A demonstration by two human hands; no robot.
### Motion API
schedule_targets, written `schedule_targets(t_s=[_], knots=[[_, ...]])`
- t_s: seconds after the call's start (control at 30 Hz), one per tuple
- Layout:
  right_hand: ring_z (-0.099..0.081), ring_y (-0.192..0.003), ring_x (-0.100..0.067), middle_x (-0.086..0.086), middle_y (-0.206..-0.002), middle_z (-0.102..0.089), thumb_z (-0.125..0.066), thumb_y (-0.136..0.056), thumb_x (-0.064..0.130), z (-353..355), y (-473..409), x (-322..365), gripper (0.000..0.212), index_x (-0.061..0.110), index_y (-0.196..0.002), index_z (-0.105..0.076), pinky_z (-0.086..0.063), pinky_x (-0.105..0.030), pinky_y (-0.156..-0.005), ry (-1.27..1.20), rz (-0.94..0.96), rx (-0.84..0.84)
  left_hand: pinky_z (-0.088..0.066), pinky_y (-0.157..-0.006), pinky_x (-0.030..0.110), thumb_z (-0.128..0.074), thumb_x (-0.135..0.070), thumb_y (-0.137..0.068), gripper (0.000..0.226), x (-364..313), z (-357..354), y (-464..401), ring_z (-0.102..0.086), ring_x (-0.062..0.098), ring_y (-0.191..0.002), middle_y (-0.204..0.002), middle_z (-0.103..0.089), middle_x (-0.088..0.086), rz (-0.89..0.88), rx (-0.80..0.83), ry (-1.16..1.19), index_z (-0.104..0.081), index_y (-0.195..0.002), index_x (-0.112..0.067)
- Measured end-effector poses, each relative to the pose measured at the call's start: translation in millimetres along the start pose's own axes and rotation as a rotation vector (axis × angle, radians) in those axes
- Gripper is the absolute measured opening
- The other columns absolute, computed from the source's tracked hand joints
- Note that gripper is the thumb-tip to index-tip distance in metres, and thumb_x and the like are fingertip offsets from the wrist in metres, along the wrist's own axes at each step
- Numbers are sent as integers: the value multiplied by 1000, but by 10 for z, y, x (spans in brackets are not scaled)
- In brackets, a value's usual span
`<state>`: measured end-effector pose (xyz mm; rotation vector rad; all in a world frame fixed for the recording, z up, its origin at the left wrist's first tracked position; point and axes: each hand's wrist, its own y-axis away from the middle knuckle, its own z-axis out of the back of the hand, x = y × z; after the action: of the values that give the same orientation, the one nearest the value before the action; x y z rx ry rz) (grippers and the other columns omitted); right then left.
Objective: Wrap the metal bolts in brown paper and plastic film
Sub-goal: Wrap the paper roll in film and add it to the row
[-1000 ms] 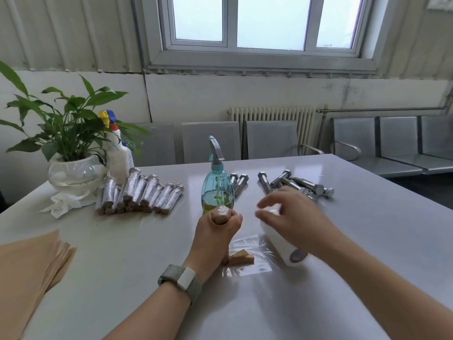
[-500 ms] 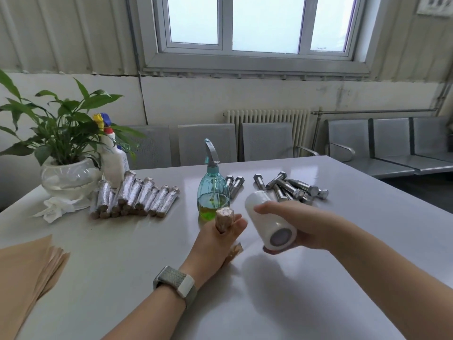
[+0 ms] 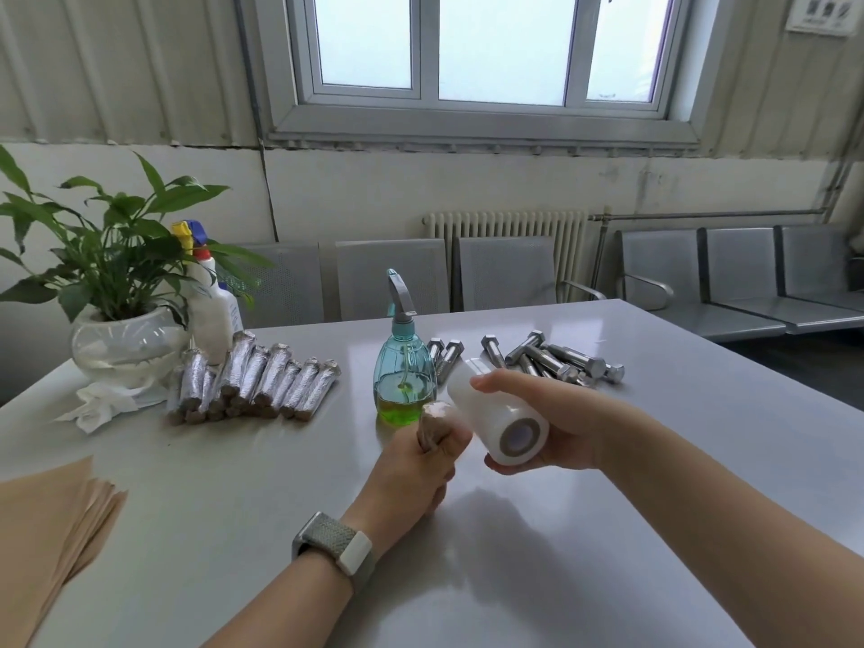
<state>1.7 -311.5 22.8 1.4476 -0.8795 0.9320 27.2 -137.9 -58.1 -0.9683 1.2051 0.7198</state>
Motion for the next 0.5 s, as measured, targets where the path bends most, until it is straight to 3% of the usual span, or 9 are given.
schedule_targets(t_s=[0.07,0.13,0.2,0.27,0.3,0.33,0.37,0.43,0.5], knots=[[-64,-65,-28,-17,-94,-56,-84,-68,33,-33,24,-5,56,10,-112,-57,-58,-37,-65,-24,17,27,-24,-37,16,-62,-67,-75,58,-82,139,60,-23,8,-39,-52,-33,-7,38,9,48,-43,-89,-14],[-64,-64,-29,-16,-90,-57,-83,-62,35,-97,34,-8,61,8,-111,-60,-57,-35,-62,-23,32,70,-22,-37,15,-65,-81,-62,74,-186,338,167,-23,8,-41,-56,-37,-8,36,55,32,-43,-103,-24],[-64,-67,-30,-16,-89,-58,-81,-63,36,-184,26,-11,62,7,-113,-60,-55,-34,-60,0,43,118,-26,-35,19,-67,-84,-57,77,-317,463,175,-31,16,-38,-67,-51,7,94,49,74,-49,-115,-36],[-63,-67,-29,-13,-82,-63,-83,-65,35,-294,0,-10,61,7,-114,-60,-55,-33,-60,29,44,158,-48,-43,28,-58,-44,-94,53,-321,532,310,-59,27,-48,-104,-60,35,65,165,162,-56,-133,-9],[-63,-67,-28,-11,-78,-64,-85,-64,32,-354,-19,-12,60,7,-113,-61,-55,-33,-60,42,43,174,-54,-54,21,-45,-17,-103,35,-322,576,389,-67,25,-57,-107,-57,39,56,203,114,-61,-123,7],[-62,-67,-26,-10,-75,-64,-84,-62,30,-414,-39,-16,58,7,-111,-61,-55,-33,-62,63,45,187,-51,-52,13,-37,-5,-103,34,-287,624,456,-65,16,-53,-92,-61,30,40,209,23,-67,-112,9],[-61,-68,-25,-9,-76,-64,-80,-61,30,-472,-60,-22,57,7,-109,-62,-55,-33,-65,94,48,195,-45,-46,9,-39,-8,-103,31,-233,675,533,-59,8,-48,-77,-64,11,13,189,-12,-66,-111,6],[-61,-72,-22,-9,-84,-62,-76,-60,29,-570,-99,-33,55,9,-109,-61,-56,-35,-72,168,58,197,-39,-47,6,-51,-35,-94,36,-208,709,668,-54,-3,-49,-64,-61,-16,-8,104,-32,-57,-113,-5],[-62,-77,-19,-9,-92,-62,-74,-61,25,-624,-128,-34,54,12,-112,-60,-56,-34,-72,247,81,217,-37,-48,10,-54,-47,-88,38,-81,850,728,-45,-1,-47,-61,-52,-16,-41,99,-102,-55,-106,-13]])
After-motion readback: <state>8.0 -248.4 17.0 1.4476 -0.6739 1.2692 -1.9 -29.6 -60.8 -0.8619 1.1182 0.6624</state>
